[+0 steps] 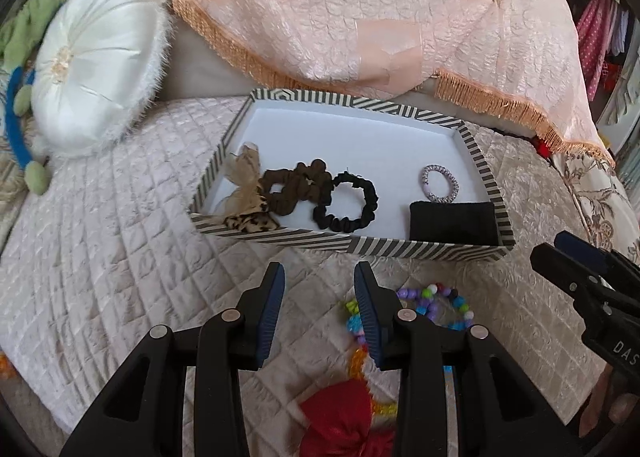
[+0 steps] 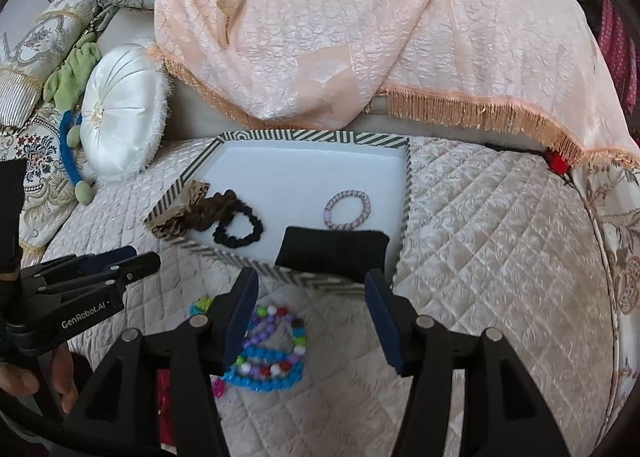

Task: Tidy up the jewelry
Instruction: 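Lift both tools out of the tray, then move the left tool down onto the red bow and close it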

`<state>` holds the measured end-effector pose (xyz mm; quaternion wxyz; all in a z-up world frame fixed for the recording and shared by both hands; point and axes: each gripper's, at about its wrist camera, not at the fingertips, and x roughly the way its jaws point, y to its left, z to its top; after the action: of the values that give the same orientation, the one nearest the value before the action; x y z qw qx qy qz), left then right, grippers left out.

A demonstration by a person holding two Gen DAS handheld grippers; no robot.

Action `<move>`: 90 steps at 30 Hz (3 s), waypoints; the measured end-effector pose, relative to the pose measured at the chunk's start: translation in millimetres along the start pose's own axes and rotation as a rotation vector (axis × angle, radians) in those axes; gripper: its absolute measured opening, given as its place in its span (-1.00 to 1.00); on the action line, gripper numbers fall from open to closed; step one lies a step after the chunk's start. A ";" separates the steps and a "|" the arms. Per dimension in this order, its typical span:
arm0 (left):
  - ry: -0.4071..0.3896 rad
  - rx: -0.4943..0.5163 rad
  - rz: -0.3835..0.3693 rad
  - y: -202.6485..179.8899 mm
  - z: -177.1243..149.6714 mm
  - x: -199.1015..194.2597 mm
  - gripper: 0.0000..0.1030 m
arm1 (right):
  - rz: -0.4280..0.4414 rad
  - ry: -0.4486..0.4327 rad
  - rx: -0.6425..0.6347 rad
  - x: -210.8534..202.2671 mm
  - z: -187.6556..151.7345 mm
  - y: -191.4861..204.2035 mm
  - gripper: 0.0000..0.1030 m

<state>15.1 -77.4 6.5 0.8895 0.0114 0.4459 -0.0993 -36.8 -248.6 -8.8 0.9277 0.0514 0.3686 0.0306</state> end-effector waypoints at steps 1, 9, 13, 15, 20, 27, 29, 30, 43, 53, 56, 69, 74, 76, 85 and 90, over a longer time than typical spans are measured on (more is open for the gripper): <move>-0.008 0.003 0.006 -0.7 -2.0 -4.5 -0.48 | -0.004 0.000 -0.003 -2.5 -2.2 1.5 0.13; -0.057 0.009 0.040 -1.8 -13.0 -28.8 -0.48 | -0.004 -0.020 -0.002 -21.4 -11.6 7.7 0.18; -0.072 0.010 0.046 -3.2 -18.4 -37.8 -0.48 | -0.024 -0.029 -0.012 -30.3 -16.4 8.9 0.24; -0.075 0.013 0.048 -4.4 -21.7 -41.4 -0.48 | -0.027 -0.033 -0.011 -34.6 -18.4 8.3 0.26; -0.089 0.014 0.057 -6.4 -30.7 -52.8 -0.48 | -0.030 -0.044 -0.013 -48.0 -24.7 8.3 0.28; -0.116 0.007 0.054 -7.1 -38.7 -71.4 -0.47 | -0.029 -0.060 -0.009 -63.3 -31.1 10.9 0.34; -0.120 0.001 0.051 -6.7 -40.7 -75.8 -0.48 | -0.029 -0.062 -0.009 -67.1 -32.5 11.7 0.35; -0.124 0.001 0.051 -6.9 -41.7 -77.7 -0.48 | -0.029 -0.061 -0.009 -66.9 -32.5 11.6 0.35; -0.143 -0.009 0.041 -3.7 -51.7 -95.4 -0.48 | -0.037 -0.075 -0.035 -82.6 -37.4 24.0 0.40; -0.140 -0.018 0.030 -1.4 -54.5 -97.6 -0.48 | -0.039 -0.068 -0.041 -82.1 -37.5 26.4 0.41; -0.135 -0.019 0.026 -1.6 -56.0 -96.4 -0.48 | -0.040 -0.063 -0.039 -81.2 -38.2 26.0 0.41; -0.101 -0.030 0.005 5.4 -61.5 -90.2 -0.48 | -0.041 -0.041 -0.033 -72.9 -40.6 19.6 0.42; -0.047 -0.052 -0.018 17.8 -68.6 -79.9 -0.48 | -0.043 -0.002 -0.007 -54.7 -48.4 0.6 0.43; -0.009 -0.070 -0.040 21.5 -71.6 -70.9 -0.48 | -0.028 0.023 0.008 -44.7 -53.1 -5.5 0.43; 0.147 -0.186 -0.187 22.6 -87.3 -26.0 -0.47 | 0.019 0.105 0.020 -0.1 -71.9 -14.5 0.41; 0.194 -0.210 -0.225 18.4 -93.4 -6.3 -0.40 | 0.109 0.102 -0.005 9.6 -62.7 -0.9 0.30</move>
<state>-59.0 -48.1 -46.0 0.8219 -0.1218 0.5360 -0.1497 -72.8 -244.0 -60.8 0.9048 0.0676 0.4118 0.0846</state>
